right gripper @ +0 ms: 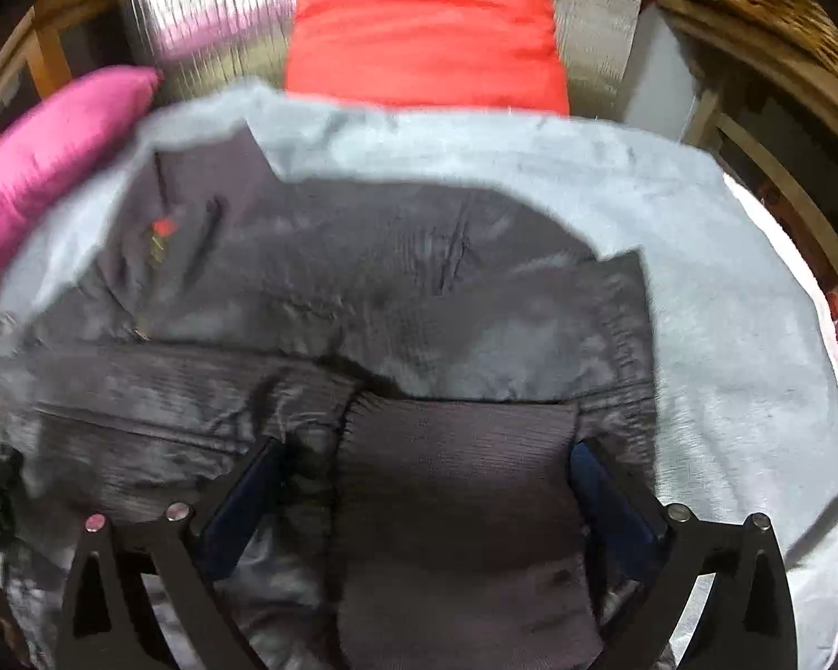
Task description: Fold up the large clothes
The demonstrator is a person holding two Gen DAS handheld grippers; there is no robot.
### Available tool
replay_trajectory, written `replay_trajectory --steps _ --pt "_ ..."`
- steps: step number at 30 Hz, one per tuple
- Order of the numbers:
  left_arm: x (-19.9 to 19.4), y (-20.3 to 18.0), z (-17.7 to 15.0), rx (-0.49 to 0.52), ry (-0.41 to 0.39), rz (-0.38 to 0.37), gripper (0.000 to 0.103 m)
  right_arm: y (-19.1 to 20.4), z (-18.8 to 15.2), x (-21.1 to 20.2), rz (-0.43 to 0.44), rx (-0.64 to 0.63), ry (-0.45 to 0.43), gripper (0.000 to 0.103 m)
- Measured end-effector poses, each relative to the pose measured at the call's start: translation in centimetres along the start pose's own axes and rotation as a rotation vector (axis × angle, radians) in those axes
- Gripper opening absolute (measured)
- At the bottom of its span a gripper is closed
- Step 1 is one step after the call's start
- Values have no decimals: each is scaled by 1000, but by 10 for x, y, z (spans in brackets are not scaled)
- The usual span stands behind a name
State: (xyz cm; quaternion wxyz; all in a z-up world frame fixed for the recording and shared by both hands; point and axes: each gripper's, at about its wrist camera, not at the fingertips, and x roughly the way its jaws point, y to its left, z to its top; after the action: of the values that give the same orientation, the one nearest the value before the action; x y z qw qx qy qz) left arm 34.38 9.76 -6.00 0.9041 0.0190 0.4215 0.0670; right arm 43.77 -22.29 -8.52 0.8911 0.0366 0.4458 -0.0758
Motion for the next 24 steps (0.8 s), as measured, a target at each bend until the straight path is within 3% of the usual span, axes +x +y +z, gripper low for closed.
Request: replay_trajectory --steps 3,6,11,13,16,18,19,22,24 --pt "-6 9 -9 -21 -9 0 67 -4 -7 -32 83 6 -78 103" --pt "6 9 -22 -23 48 16 68 -1 -26 -46 125 -12 -86 103" --pt "3 -1 -23 31 54 64 71 10 -57 -12 42 -125 21 103" --pt "-17 3 -22 2 15 9 71 16 -58 -21 10 -146 -5 103" --pt "-32 5 -27 2 -46 10 76 15 -57 -49 65 -109 -71 103" --pt "-14 -2 -34 26 15 6 79 14 -61 -59 79 -110 -109 103" --pt "-3 -5 -38 40 43 25 79 16 -65 -54 72 -123 -92 103" --pt "-8 -9 -38 47 13 46 79 13 -75 -19 41 -165 15 103" --pt "-21 -3 -33 22 -19 11 79 13 -72 -31 45 -160 -21 103"
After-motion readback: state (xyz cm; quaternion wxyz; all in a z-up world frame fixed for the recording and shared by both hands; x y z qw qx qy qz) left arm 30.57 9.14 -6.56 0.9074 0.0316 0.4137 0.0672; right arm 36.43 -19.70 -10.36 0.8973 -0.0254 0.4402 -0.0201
